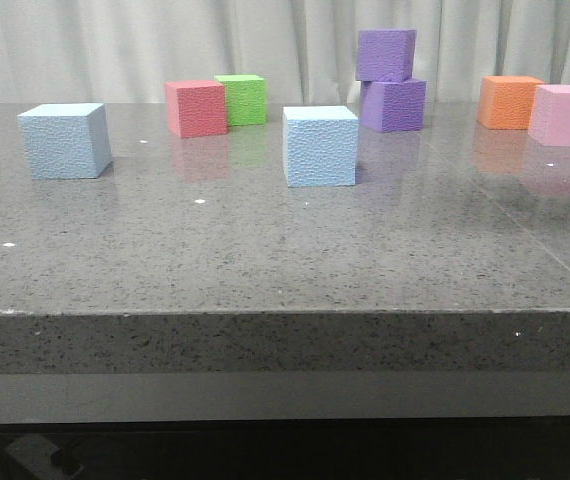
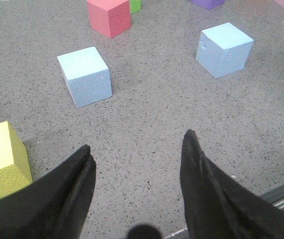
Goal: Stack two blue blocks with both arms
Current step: 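Set the light-blue cube down, open the right gripper and withdraw, then lower the left gripper onto the other light-blue cube and close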
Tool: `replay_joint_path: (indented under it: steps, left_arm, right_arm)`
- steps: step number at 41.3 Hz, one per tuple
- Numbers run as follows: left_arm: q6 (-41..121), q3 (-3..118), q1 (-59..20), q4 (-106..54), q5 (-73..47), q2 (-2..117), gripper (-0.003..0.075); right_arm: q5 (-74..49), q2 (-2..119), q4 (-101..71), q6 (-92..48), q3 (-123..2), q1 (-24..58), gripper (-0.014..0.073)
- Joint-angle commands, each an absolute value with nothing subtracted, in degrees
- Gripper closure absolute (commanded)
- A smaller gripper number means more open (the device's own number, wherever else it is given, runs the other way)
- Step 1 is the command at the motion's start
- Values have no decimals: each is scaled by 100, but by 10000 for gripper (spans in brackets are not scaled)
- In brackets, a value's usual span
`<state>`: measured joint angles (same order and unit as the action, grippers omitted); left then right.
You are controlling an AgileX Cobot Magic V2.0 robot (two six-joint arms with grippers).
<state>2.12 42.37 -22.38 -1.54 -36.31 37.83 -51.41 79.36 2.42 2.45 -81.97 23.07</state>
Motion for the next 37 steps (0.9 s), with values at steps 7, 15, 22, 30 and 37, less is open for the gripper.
replay_joint_path:
  steps: [7, 15, 22, 30, 37]
  left_arm:
    - [230, 4388, -2279, -186, -3258, 3807, 335]
    - [230, 4388, -2279, -186, -3233, 3807, 335]
    - [230, 4388, -2279, -186, -3119, 3882, 335]
    - [201, 4728, -2279, -165, -3038, 4453, 209]
    - [130, 5401, -2173, -152, -3050, 5400, 87]
  right_arm:
    - [-4297, 6604, -1281, -1795, -6826, 1573, -22]
    - [-4041, 5968, -1363, -1920, -6014, 1580, -22]
    - [-3768, 5721, -1363, -1920, -5732, 1580, -22]
    - [-3677, 5715, -1363, -1920, -5732, 1580, -22]
    - [-3683, 5715, -1363, -1920, -5732, 1580, -22]
